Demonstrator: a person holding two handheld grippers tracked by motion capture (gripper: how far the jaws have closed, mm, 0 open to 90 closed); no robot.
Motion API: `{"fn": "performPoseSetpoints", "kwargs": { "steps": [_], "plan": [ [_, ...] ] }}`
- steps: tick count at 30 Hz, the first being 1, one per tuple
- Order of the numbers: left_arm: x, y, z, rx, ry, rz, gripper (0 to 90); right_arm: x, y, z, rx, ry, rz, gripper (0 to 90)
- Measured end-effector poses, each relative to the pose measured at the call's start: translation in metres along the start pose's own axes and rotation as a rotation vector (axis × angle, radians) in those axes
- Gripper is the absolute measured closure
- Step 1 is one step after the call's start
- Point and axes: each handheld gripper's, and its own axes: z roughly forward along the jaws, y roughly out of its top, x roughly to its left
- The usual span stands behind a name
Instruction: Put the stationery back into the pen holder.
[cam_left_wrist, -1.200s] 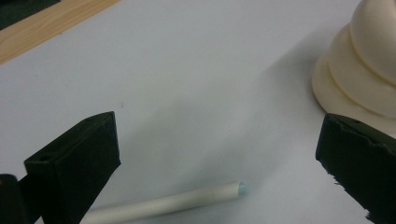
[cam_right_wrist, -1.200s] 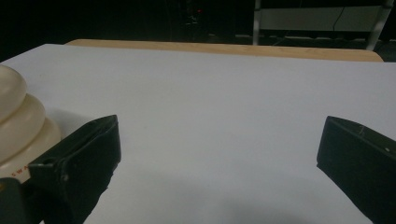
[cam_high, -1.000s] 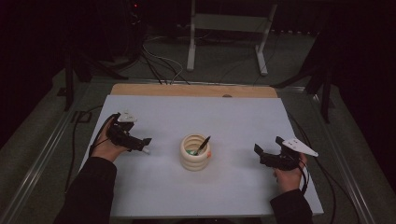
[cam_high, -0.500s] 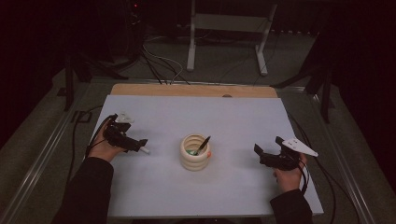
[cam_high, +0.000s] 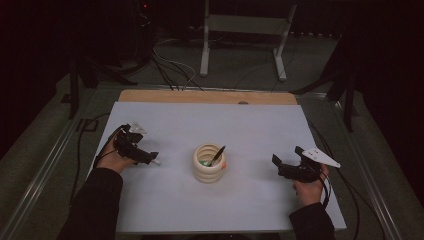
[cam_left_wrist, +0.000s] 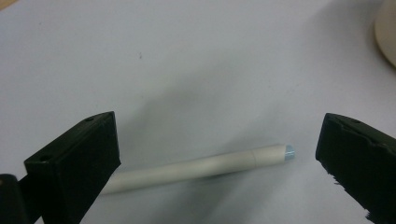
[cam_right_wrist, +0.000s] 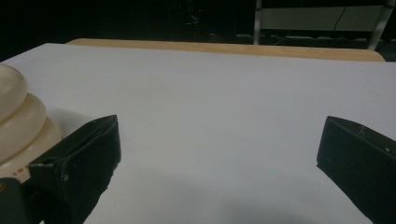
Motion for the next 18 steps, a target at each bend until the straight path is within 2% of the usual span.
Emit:
{"fn": "performPoseSetpoints", "kwargs": {
  "steps": [6,15,18],
  "plan": [
    [0.002,-0.005,0.006,0.025,0.012,-0.014,0.1,0.000,0.000,0.000,0.000,0.000,0.000,0.0],
    [0.006,-0.008,0.012,0.066,0.047,-0.065,0.1,0.000,0.000,0.000,0.001,0.002,0.001,0.0],
    [0.006,-0.009,0.013,0.078,0.056,-0.068,0.1,0.000,0.000,0.000,0.001,0.002,0.003,0.0]
  ]
}}
